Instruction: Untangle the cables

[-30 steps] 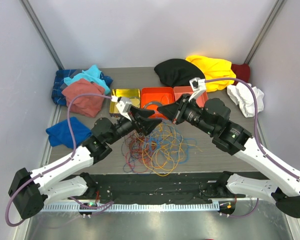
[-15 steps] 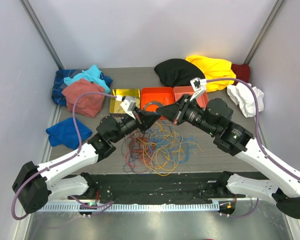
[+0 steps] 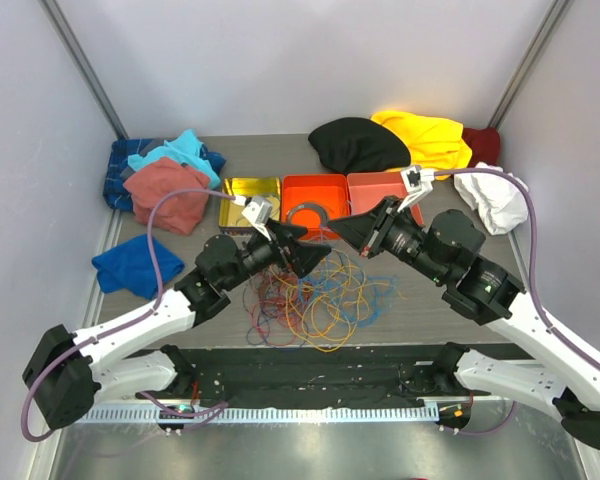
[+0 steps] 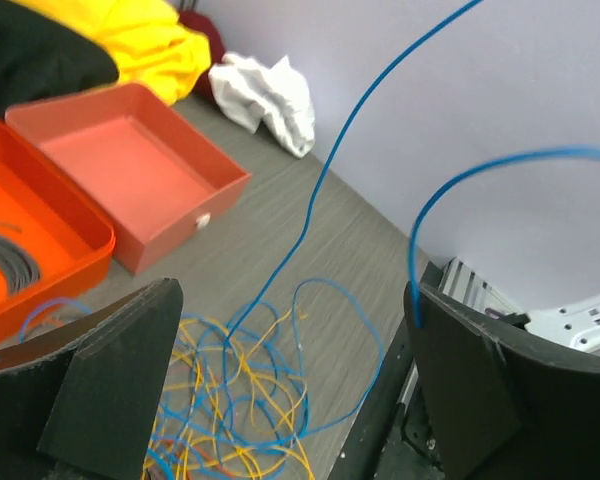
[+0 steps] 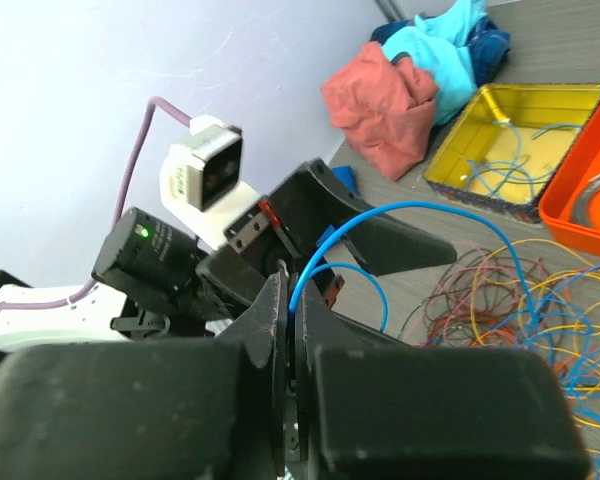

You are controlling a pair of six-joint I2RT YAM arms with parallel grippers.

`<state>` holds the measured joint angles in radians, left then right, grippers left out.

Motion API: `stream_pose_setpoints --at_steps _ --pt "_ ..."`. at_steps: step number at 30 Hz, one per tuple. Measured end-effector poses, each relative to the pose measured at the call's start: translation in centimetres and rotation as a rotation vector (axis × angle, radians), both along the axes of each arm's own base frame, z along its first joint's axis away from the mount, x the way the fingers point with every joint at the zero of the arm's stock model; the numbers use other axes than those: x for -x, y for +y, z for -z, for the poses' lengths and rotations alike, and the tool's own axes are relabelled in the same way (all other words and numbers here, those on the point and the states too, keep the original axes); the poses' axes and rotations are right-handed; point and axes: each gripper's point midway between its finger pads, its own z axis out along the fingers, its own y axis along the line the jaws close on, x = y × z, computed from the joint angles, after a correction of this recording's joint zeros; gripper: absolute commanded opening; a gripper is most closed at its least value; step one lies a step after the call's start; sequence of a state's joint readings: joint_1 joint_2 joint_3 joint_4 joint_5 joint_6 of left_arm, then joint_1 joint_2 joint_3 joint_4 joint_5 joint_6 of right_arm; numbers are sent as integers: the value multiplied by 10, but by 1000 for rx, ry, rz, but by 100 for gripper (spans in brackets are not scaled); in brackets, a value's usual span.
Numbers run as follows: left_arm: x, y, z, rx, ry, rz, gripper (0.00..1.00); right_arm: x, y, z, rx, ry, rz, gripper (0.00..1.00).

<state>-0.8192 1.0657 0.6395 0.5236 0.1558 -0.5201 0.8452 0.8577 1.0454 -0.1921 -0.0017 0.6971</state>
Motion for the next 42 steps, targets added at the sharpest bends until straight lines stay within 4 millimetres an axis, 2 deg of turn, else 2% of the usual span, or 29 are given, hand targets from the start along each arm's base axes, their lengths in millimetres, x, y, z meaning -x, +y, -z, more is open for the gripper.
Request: stream_pose_setpoints --at_steps 4,7,10,15,18,22,29,37,39,42 --pt "7 -3 32 -26 88 -6 100 -5 -6 -4 26 -19 37 1" --pt "23 -8 57 -63 135 18 100 -10 -9 -20 37 -58 64 1" --pt "35 -14 71 -85 164 35 100 -16 -10 -35 39 -95 89 1" --pt "70 -44 91 -151 158 130 100 -23 -11 -33 65 -103 117 1" --pt "97 -71 113 -250 119 207 100 -27 -13 -29 83 -96 138 1" --pt "117 -97 130 -322 74 272 100 -27 -20 -30 90 -104 164 1" --pt "108 -133 148 -373 67 274 100 -24 -29 -37 76 -123 186 1" --pt "113 -174 134 -486 -167 319 100 -24 -30 -36 86 -126 189 1" --pt "112 -181 140 -531 -225 330 100 -25 -30 -36 88 -127 189 1" --pt "105 -188 158 -615 -286 334 100 -25 -30 -35 93 -130 188 1"
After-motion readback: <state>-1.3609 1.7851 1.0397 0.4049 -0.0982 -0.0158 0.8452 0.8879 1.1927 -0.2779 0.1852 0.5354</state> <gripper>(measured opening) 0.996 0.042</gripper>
